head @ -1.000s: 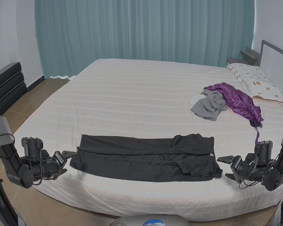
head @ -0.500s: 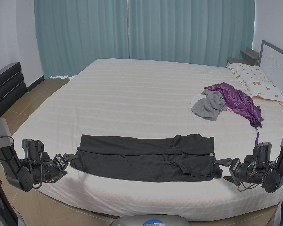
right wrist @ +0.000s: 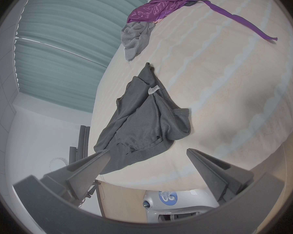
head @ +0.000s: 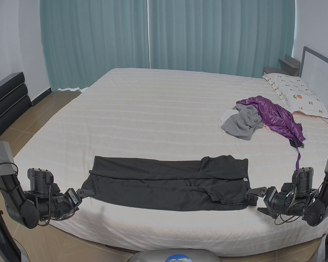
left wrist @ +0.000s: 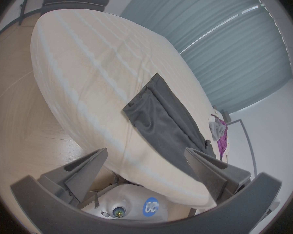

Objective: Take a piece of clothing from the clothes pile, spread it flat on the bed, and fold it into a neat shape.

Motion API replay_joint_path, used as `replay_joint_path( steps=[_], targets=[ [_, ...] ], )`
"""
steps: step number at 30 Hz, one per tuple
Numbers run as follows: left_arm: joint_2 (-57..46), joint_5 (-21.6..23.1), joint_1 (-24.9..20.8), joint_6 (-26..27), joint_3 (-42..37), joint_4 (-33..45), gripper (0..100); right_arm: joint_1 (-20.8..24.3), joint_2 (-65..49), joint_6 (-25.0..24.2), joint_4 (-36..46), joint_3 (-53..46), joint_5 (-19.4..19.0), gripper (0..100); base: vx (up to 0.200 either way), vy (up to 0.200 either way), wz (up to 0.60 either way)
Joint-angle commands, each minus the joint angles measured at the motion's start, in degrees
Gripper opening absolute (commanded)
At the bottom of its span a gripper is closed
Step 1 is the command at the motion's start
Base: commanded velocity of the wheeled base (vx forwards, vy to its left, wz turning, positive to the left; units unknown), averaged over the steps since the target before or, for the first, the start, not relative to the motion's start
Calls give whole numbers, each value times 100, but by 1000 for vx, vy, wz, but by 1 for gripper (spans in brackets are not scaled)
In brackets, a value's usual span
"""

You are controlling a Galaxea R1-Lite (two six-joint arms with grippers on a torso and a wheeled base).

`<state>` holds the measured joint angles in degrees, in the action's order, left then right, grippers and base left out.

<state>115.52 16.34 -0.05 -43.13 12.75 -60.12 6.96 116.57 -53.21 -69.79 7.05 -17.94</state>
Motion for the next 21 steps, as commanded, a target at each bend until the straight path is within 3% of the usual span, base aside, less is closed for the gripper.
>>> replay_joint_path(
  steps=[1,5,11,19,20,21],
  targets=[
    [164,-183,-83,-20,-1,1,100,7,6,4,1,-19,1,100,0,0,0],
    [454,-271,-101,-55,184,-8,100,16,68,4,1,-1,1,100,0,0,0],
    [955,-755,-101,-433,913,1,100,86,59,-49,1,7,10,100,0,0,0],
    [1104,-948,-83,-477,1115,-8,100,86,77,-58,1,16,1,100,0,0,0],
    [1096,-974,-83,-486,1098,-8,0,95,86,-58,1,16,1,100,0,0,0],
    [1096,-983,-74,-486,1089,-8,0,95,77,-58,1,16,1,100,0,0,0]
  ],
)
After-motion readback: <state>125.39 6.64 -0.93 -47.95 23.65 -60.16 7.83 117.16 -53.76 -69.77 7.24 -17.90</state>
